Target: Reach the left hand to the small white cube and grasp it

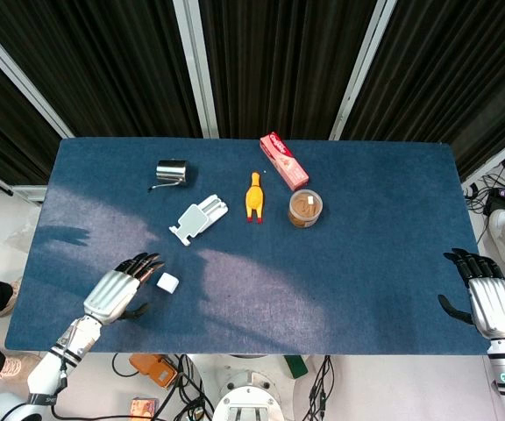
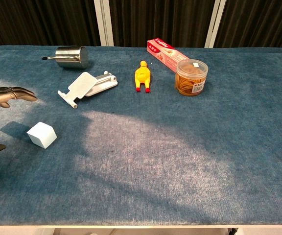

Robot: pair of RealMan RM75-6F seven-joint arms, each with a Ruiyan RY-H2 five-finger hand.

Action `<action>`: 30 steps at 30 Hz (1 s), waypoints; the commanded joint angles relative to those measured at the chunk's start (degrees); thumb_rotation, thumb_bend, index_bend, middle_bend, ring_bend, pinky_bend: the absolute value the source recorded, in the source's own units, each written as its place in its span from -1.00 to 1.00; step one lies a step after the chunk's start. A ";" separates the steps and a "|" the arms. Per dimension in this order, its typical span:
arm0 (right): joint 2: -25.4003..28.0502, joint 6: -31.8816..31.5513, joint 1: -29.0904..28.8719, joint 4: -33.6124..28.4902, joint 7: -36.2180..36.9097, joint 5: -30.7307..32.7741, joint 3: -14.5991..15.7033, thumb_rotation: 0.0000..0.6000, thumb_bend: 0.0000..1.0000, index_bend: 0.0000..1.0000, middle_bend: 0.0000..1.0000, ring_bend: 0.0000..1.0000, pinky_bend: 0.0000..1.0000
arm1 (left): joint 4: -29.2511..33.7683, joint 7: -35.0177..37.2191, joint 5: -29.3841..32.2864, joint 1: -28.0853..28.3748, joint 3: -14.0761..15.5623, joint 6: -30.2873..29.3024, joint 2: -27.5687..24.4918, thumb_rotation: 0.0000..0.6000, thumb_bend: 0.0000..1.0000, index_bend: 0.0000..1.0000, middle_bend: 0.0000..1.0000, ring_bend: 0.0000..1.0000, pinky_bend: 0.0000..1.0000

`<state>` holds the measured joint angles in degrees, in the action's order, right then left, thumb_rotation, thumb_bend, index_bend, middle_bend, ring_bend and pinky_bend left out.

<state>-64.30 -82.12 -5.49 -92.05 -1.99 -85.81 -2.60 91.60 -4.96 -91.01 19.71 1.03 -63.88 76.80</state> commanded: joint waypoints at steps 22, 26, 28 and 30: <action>-0.04 0.29 -0.20 0.26 0.34 0.30 -0.23 1.00 -0.22 -0.47 -0.56 -0.52 -0.58 | -7.56 1.53 4.40 5.86 -1.35 5.48 7.68 1.00 -0.46 -0.36 -0.90 -0.93 -0.61; -0.04 0.45 -0.29 0.30 0.36 0.35 -0.26 1.00 -0.22 -0.47 -0.56 -0.52 -0.58 | -7.80 1.59 4.75 6.05 -1.30 5.23 7.99 1.00 -0.45 -0.17 -0.86 -0.92 -0.61; -0.05 0.48 -0.31 0.33 0.34 0.35 -0.26 1.00 -0.22 -0.47 -0.56 -0.52 -0.58 | -7.96 1.45 4.89 6.22 -1.29 5.24 8.13 1.00 -0.42 -0.09 -0.84 -0.91 -0.61; -0.07 0.44 -0.32 0.31 0.30 0.30 -0.26 1.00 -0.21 -0.47 -0.56 -0.52 -0.58 | -8.31 1.30 5.19 6.57 -1.59 5.29 8.37 1.00 -0.37 -0.04 -0.83 -0.91 -0.61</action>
<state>-64.37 -81.68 -5.81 -91.74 -1.71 -85.52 -2.85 83.37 -3.62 -85.89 26.20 -0.49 -58.60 85.10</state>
